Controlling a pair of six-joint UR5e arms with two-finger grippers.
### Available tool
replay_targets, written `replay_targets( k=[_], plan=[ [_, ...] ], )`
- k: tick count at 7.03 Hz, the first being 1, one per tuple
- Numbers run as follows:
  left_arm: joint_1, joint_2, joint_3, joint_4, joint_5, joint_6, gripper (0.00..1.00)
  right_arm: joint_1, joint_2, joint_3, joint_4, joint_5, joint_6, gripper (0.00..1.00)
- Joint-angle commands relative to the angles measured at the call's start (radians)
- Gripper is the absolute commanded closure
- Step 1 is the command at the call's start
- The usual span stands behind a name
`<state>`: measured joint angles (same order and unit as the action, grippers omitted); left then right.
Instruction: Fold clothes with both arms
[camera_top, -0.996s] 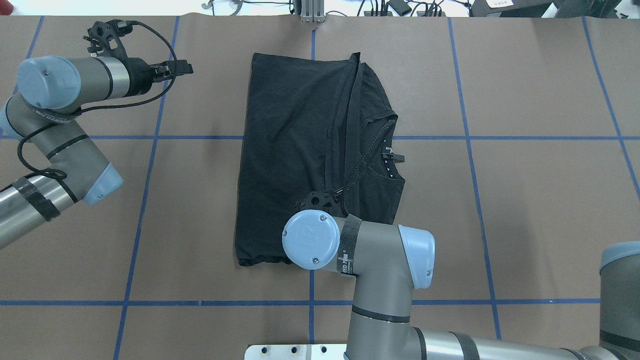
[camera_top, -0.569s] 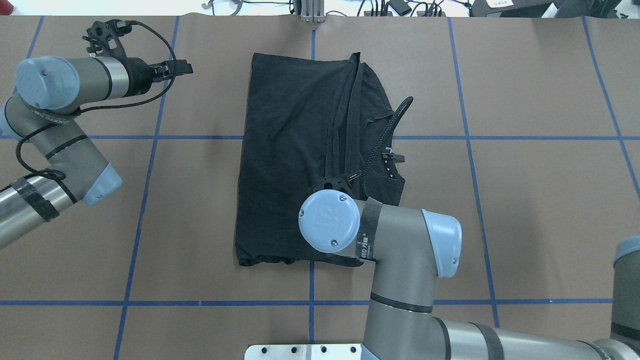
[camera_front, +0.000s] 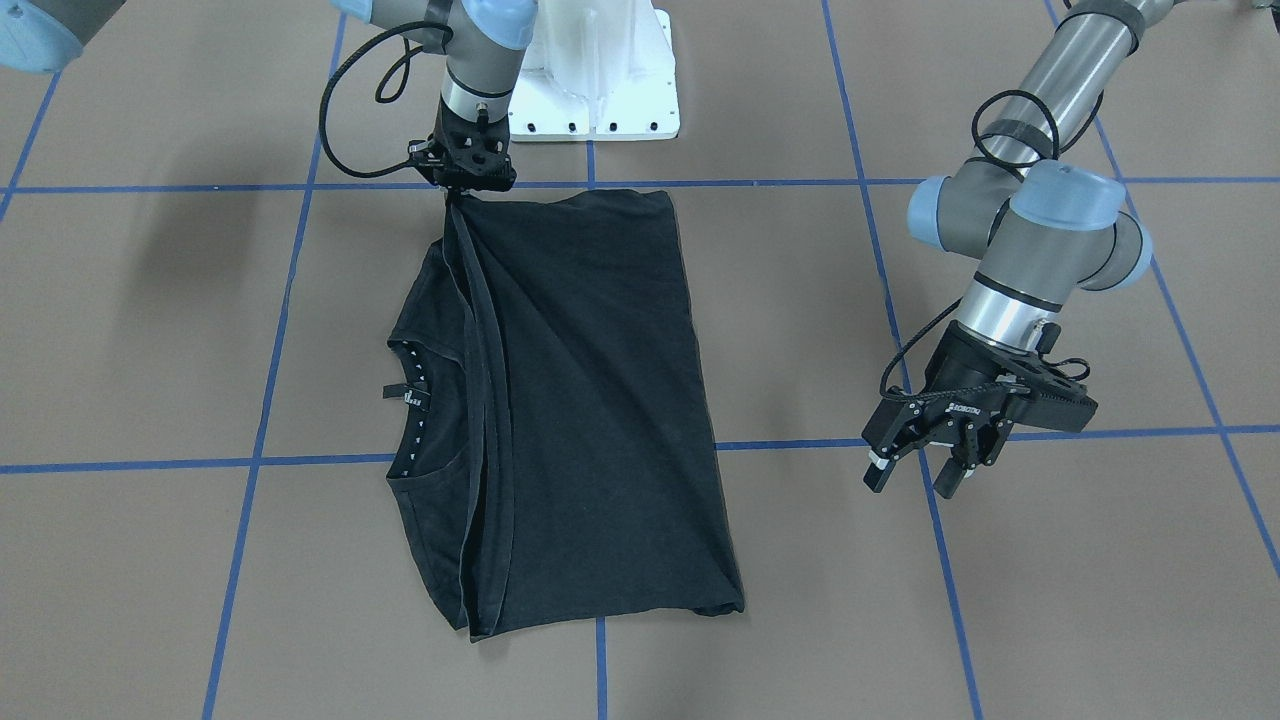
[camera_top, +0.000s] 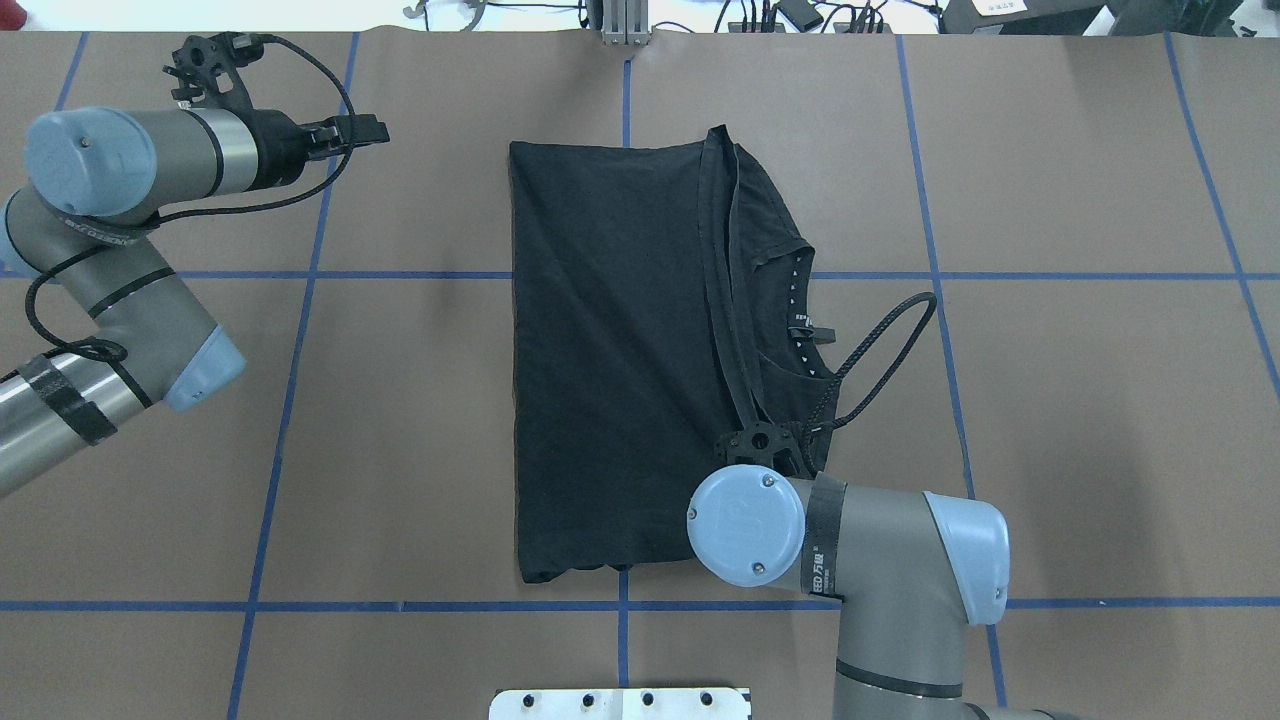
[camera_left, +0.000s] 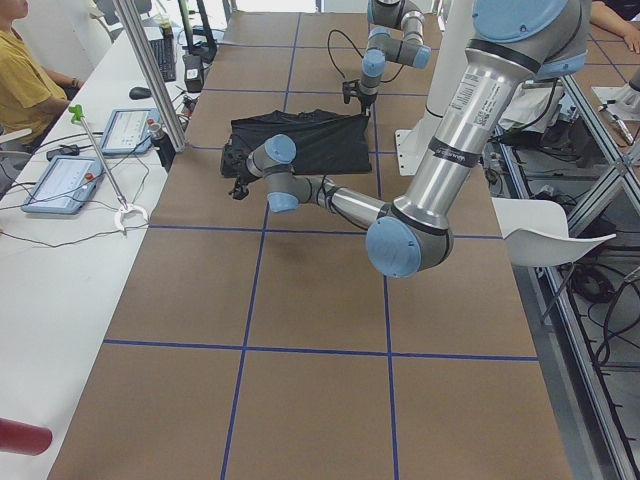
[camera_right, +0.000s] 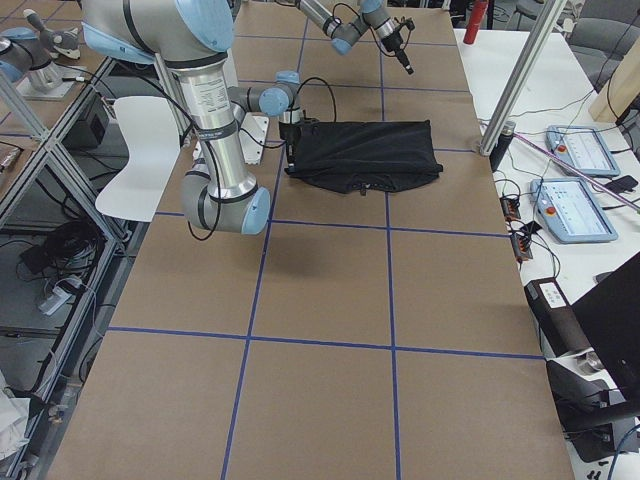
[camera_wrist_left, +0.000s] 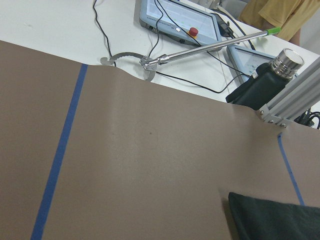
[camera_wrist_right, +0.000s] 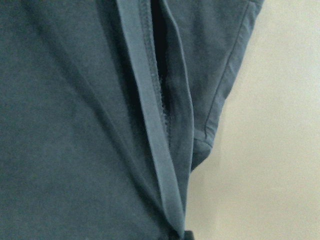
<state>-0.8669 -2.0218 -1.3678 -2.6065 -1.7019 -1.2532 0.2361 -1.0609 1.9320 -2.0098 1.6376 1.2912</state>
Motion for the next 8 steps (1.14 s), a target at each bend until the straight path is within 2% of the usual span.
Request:
replay_targets(
  k=[1,4,5,7,8],
  plan=[
    [-0.001,0.0,-0.002,0.002,0.001,0.0,0.0,0.054,-0.014,0.008,0.012,0.013,0.008,0.01],
    [-0.001,0.0,-0.002,0.002,0.001,-0.002,0.0,0.113,-0.001,0.009,0.014,0.015,-0.053,0.0],
    [-0.001,0.0,-0.002,0.002,-0.001,-0.002,0.0,0.136,0.04,-0.023,0.034,0.011,-0.076,0.0],
    [0.0,0.0,-0.002,0.002,0.001,-0.006,0.0,0.176,0.192,-0.222,0.067,0.011,-0.101,0.0],
    [0.0,0.0,-0.002,0.002,0.001,-0.006,0.0,0.187,0.206,-0.284,0.121,0.013,-0.116,0.0]
  ],
)
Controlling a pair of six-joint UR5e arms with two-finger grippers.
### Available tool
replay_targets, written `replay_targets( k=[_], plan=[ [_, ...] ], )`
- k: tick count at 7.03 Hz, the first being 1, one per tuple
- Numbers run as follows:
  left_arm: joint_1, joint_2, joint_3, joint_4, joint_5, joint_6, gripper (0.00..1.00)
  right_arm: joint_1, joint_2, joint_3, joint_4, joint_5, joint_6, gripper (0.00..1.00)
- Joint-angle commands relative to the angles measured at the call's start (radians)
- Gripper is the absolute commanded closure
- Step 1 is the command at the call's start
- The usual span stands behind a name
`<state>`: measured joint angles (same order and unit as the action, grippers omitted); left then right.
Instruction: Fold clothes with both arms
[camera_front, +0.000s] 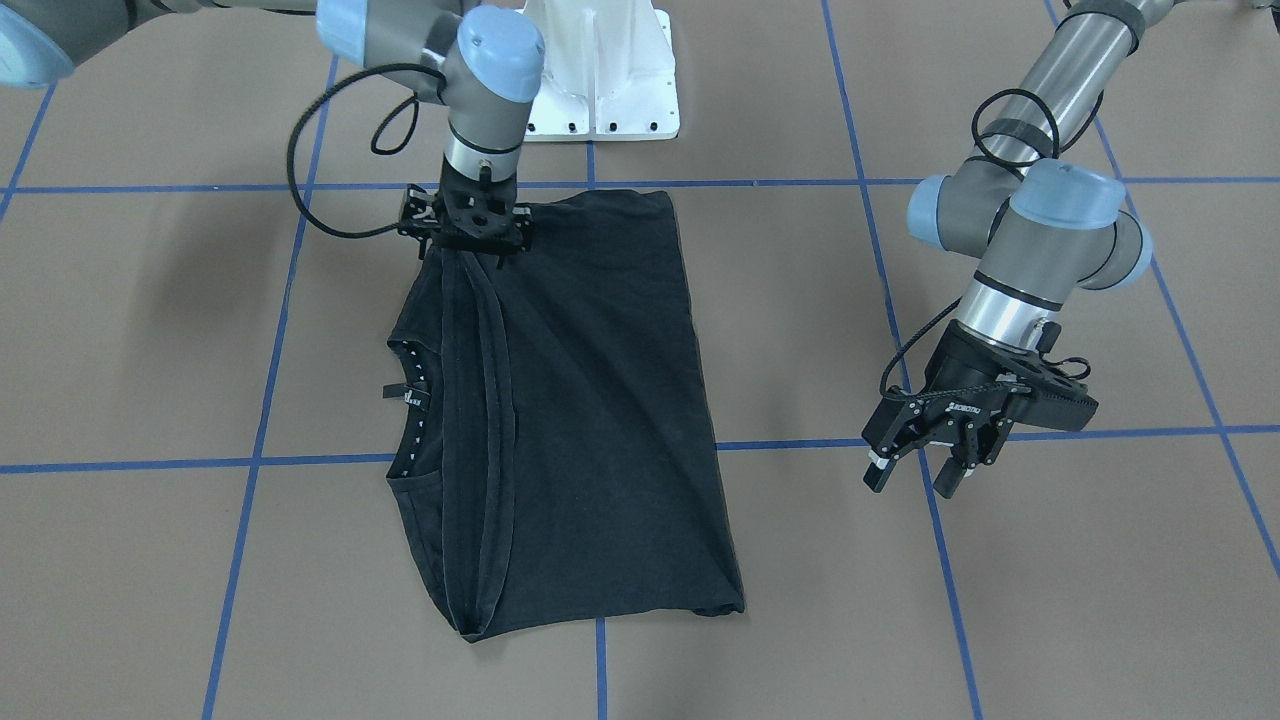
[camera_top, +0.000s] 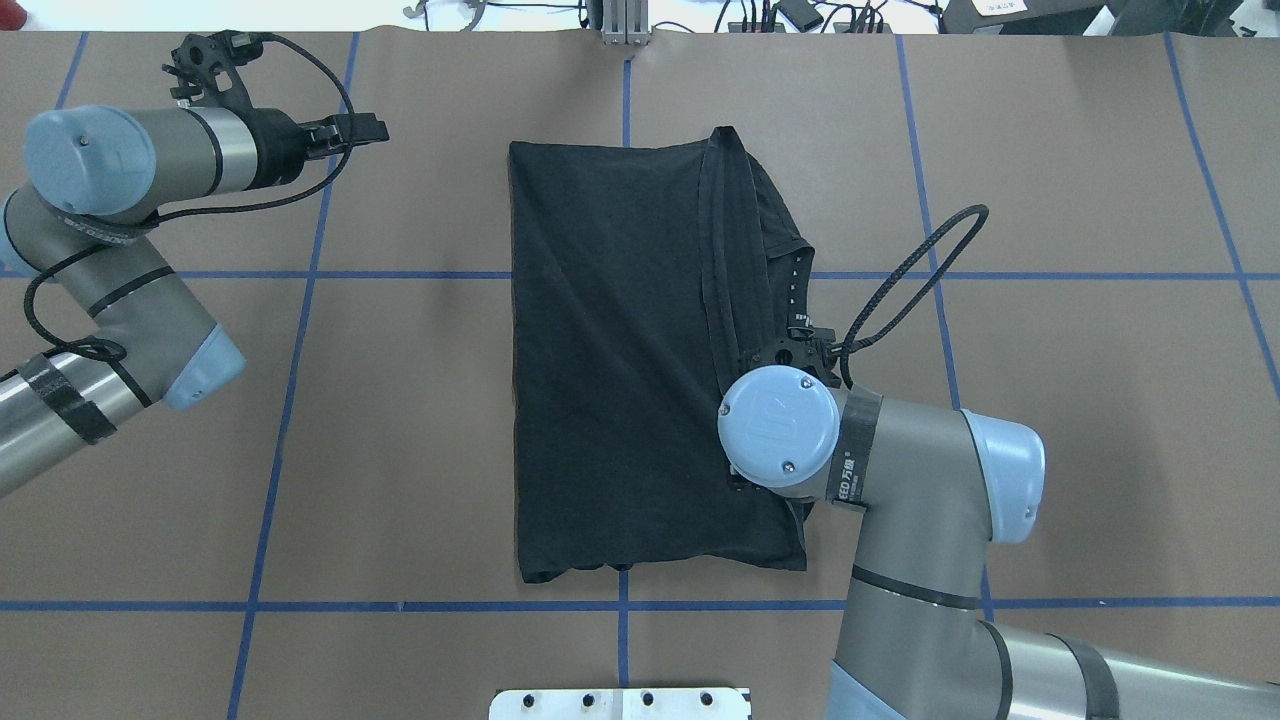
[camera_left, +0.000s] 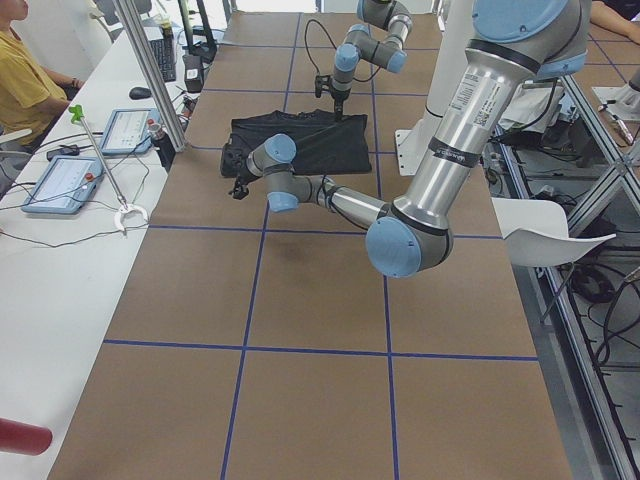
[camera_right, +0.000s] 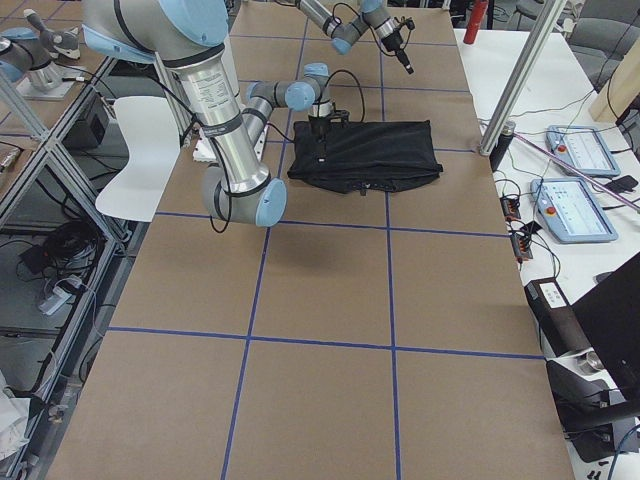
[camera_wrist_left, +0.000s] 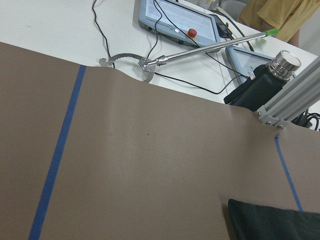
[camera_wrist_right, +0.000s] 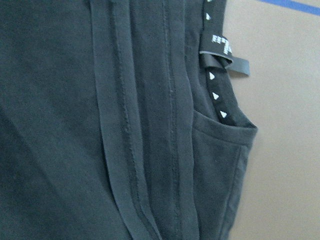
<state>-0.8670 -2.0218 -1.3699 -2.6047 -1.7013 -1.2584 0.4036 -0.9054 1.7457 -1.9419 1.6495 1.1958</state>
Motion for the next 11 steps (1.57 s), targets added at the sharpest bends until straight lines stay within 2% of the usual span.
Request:
replay_targets(
  k=[1,8,11],
  plan=[
    [0.0,0.0,0.0,0.0,0.0,-0.001,0.0,0.027,0.051,-0.132,0.085,0.001,-0.024,0.0],
    [0.0,0.015,-0.008,0.0,0.0,-0.001,0.0,0.075,0.04,-0.144,0.078,0.019,-0.115,0.0],
    [0.0,0.017,-0.014,0.0,0.0,-0.003,0.0,0.075,0.06,-0.167,0.086,0.027,-0.099,0.0]
  ],
)
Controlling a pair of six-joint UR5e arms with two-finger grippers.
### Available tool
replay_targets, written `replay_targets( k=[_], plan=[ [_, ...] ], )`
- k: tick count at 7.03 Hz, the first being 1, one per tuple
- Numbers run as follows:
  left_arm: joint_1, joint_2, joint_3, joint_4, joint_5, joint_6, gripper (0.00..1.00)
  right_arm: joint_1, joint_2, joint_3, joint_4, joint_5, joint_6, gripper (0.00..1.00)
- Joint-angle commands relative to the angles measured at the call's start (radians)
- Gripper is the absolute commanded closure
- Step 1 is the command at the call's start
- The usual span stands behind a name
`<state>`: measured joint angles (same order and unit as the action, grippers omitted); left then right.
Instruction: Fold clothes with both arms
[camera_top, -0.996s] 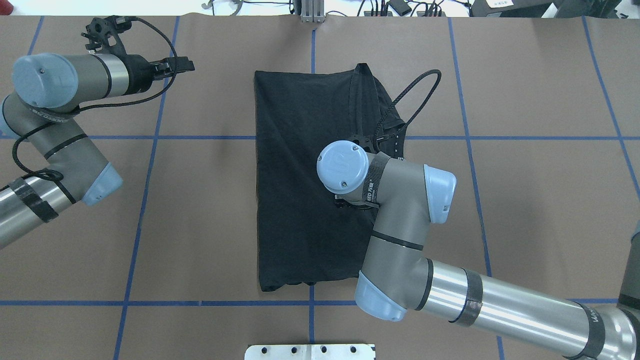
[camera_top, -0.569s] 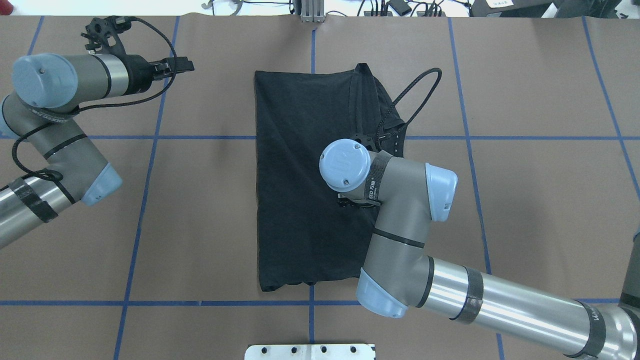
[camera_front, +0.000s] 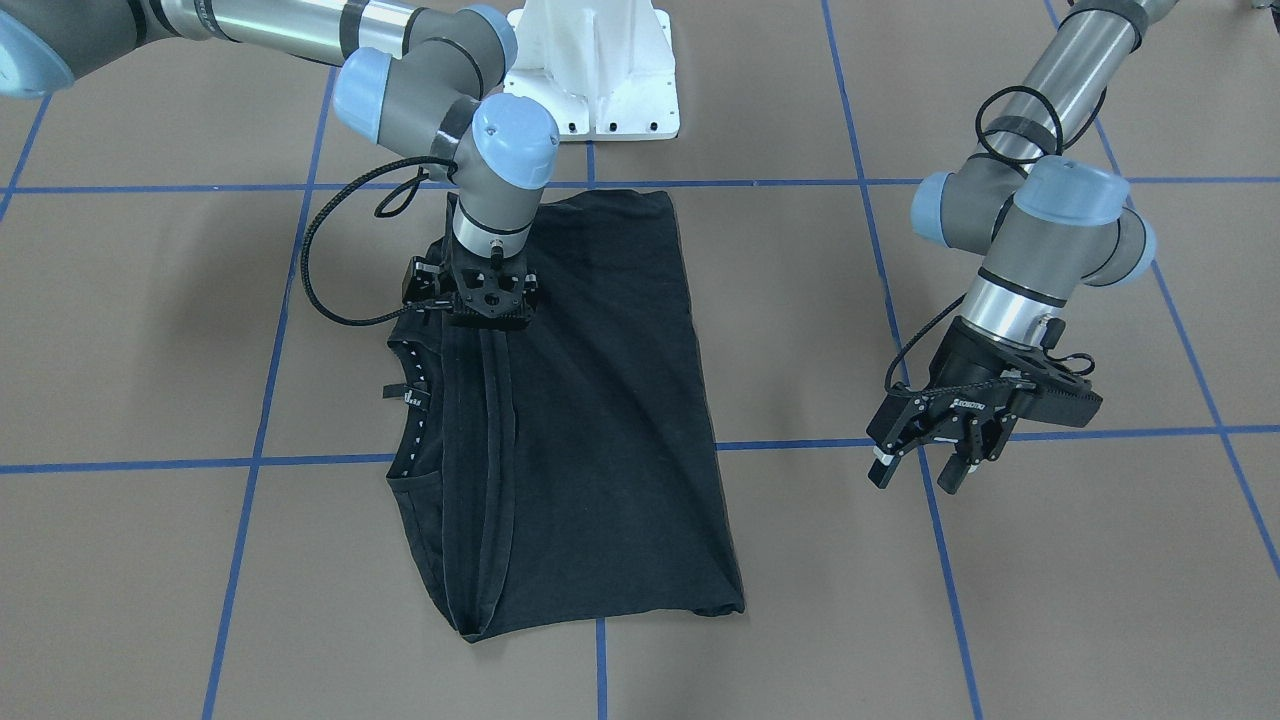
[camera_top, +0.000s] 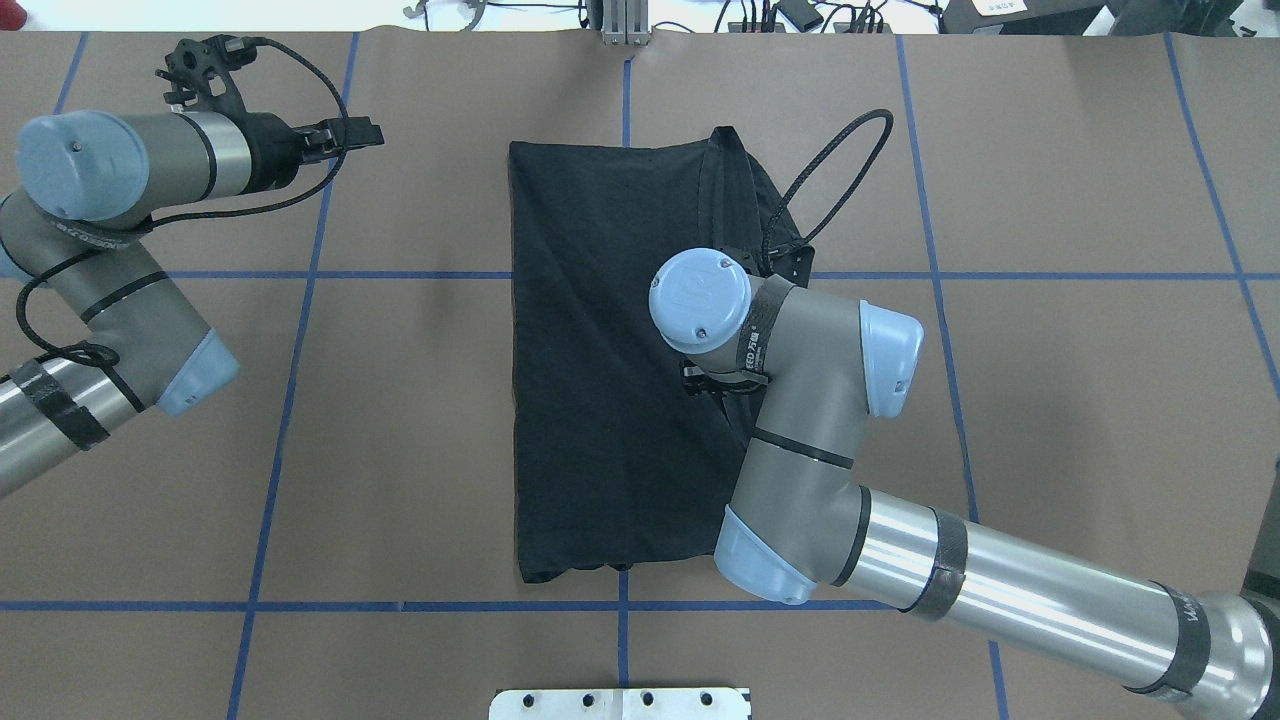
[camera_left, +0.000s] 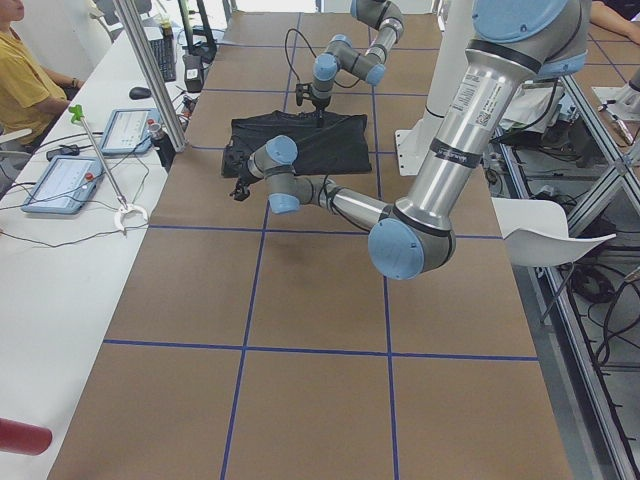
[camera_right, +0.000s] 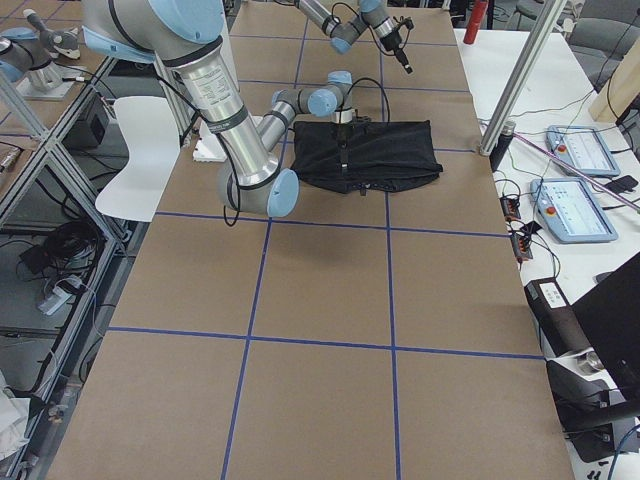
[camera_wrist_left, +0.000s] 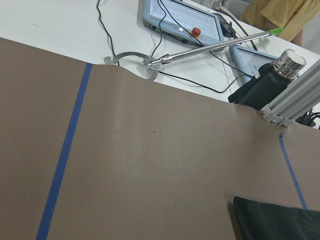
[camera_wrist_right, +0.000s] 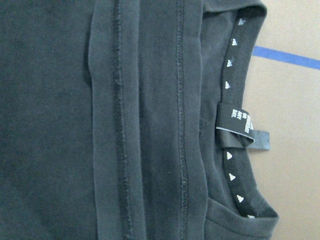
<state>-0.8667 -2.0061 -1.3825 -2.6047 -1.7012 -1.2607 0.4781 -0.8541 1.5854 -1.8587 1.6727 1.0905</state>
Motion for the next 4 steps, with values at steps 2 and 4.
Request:
replay_targets(
  k=[2,4],
  plan=[
    [0.0,0.013,-0.016,0.0,0.0,0.0,0.0,-0.012,0.015,-0.027,0.004,0.002,0.008,0.0],
    [-0.002,0.015,-0.017,0.0,0.0,0.0,0.0,-0.027,0.021,-0.027,0.003,0.002,0.015,0.0]
  ],
)
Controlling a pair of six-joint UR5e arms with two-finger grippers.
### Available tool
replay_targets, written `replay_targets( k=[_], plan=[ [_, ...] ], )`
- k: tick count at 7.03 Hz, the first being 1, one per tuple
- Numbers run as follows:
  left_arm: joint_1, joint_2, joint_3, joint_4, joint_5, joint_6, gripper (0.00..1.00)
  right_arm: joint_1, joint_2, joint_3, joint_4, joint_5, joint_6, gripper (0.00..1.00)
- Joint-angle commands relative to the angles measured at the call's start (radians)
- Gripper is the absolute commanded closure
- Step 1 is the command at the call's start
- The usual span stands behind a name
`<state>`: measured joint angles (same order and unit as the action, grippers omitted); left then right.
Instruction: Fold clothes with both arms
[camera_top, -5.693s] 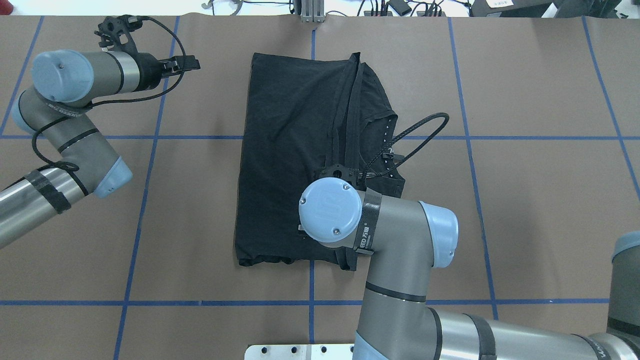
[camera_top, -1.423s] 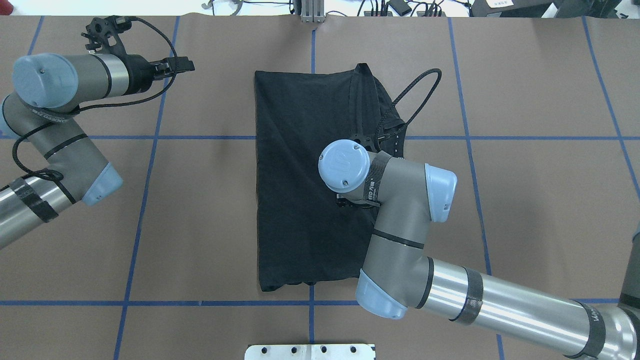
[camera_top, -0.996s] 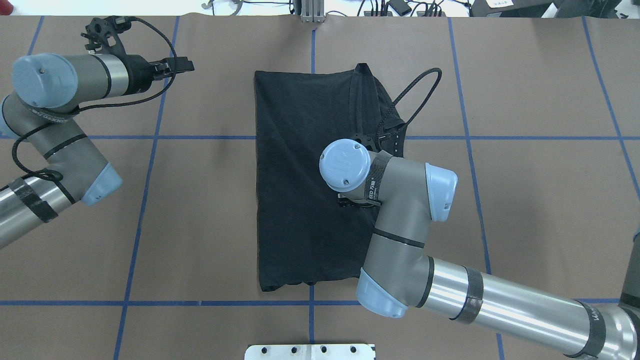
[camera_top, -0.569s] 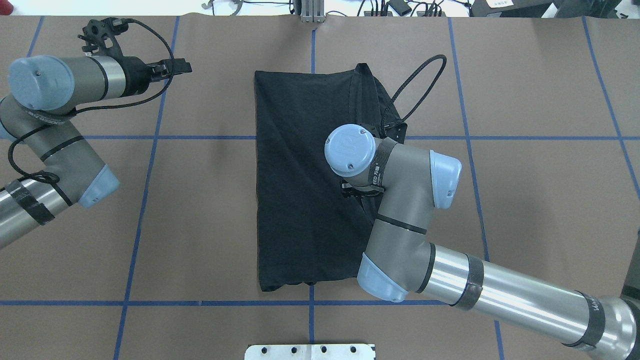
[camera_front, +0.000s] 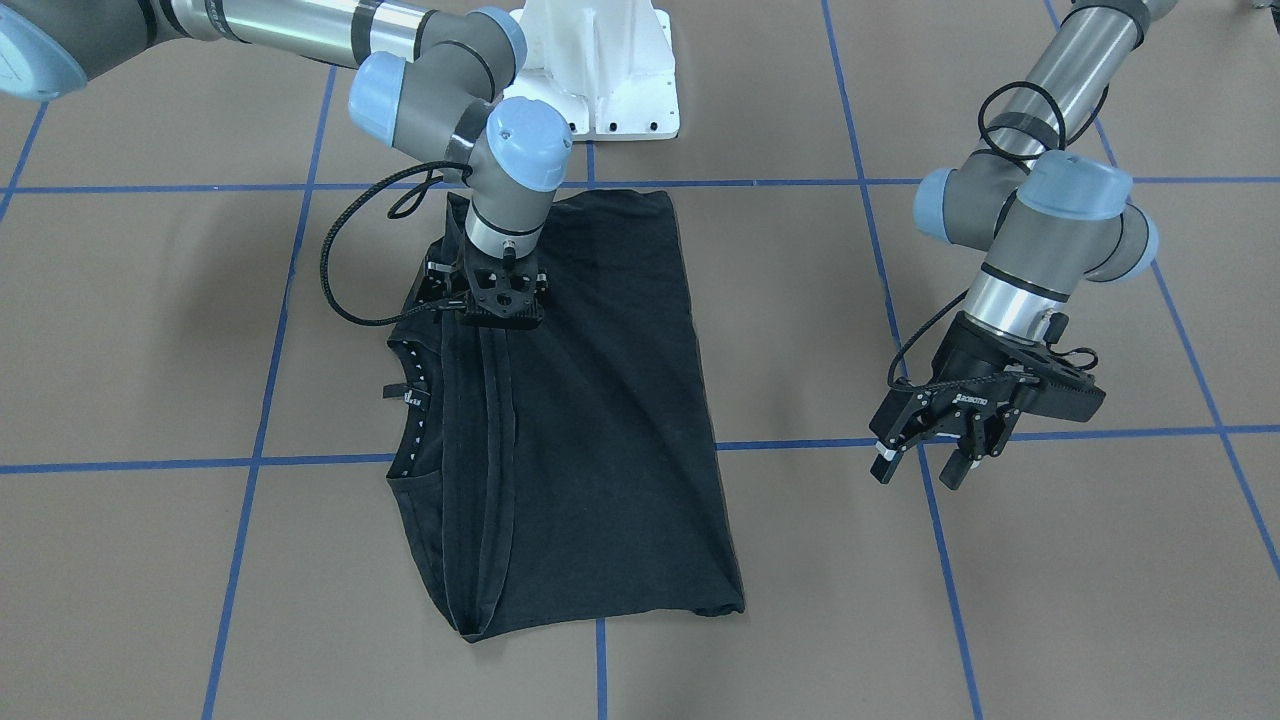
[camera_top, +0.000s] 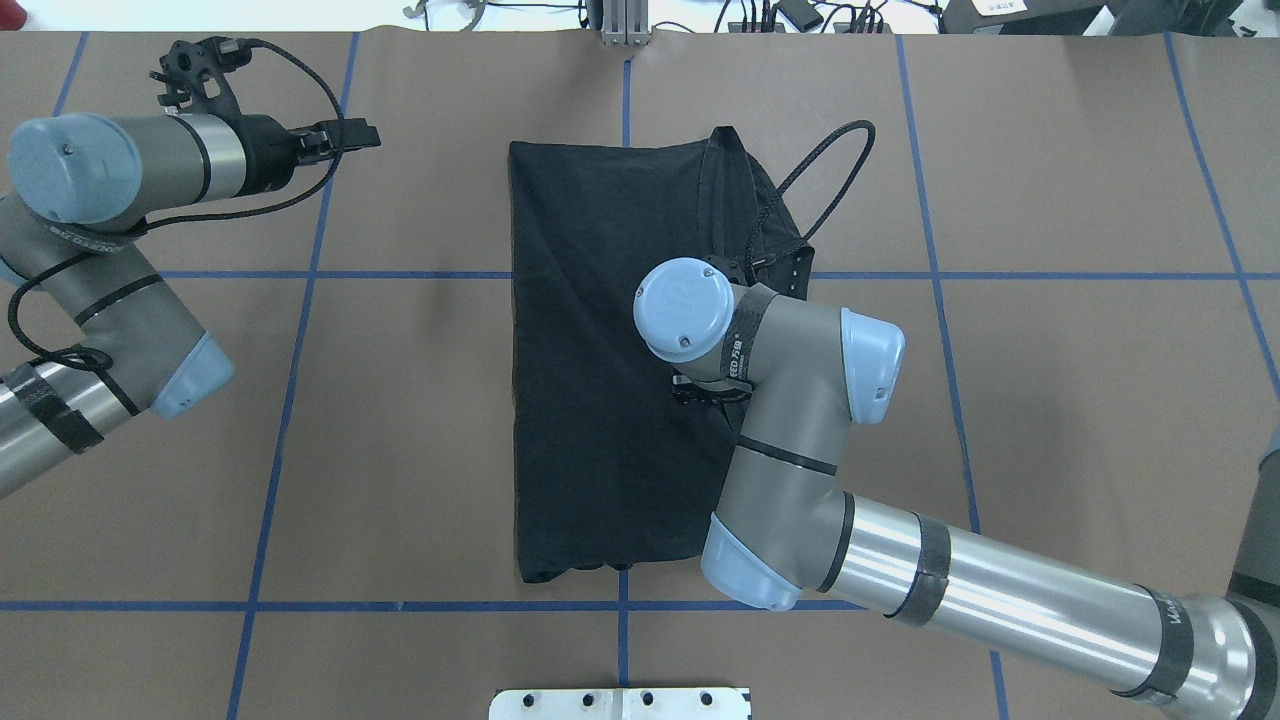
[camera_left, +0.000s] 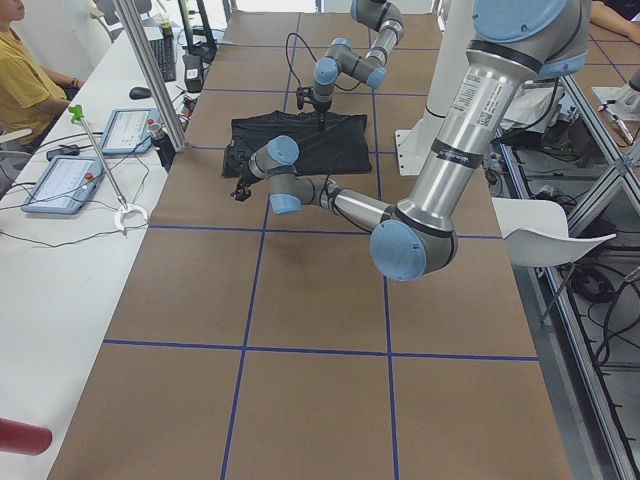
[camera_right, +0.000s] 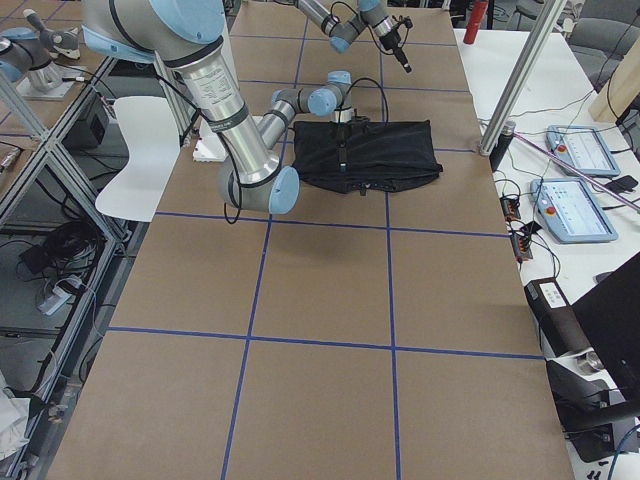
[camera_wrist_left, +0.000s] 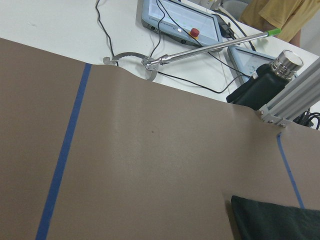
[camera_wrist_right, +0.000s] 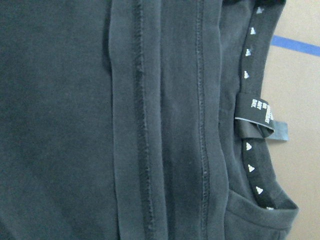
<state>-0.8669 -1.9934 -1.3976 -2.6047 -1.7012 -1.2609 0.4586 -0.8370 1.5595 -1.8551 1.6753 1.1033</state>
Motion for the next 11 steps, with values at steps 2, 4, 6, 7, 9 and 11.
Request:
replay_targets(
  k=[2,4,6,7,9,11],
  plan=[
    [0.0,0.005,-0.003,0.0,0.0,0.0,0.0,0.003,-0.001,0.004,-0.003,0.001,-0.016,0.0],
    [0.0,0.005,-0.015,0.0,-0.003,-0.002,0.0,0.014,-0.013,0.004,-0.001,0.003,-0.019,0.0],
    [0.0,0.005,-0.027,0.002,-0.003,-0.002,0.0,0.014,-0.02,0.005,-0.001,0.006,-0.02,0.0],
    [0.0,0.005,-0.029,0.002,-0.003,-0.002,0.0,0.025,-0.022,0.01,-0.006,0.009,-0.04,0.0],
    [0.0,0.005,-0.029,0.002,-0.003,-0.002,0.0,0.031,-0.071,0.057,-0.009,0.012,-0.059,0.0],
    [0.0,0.005,-0.029,0.002,-0.003,-0.002,0.0,0.026,-0.073,0.091,-0.036,0.026,-0.057,0.0]
  ],
)
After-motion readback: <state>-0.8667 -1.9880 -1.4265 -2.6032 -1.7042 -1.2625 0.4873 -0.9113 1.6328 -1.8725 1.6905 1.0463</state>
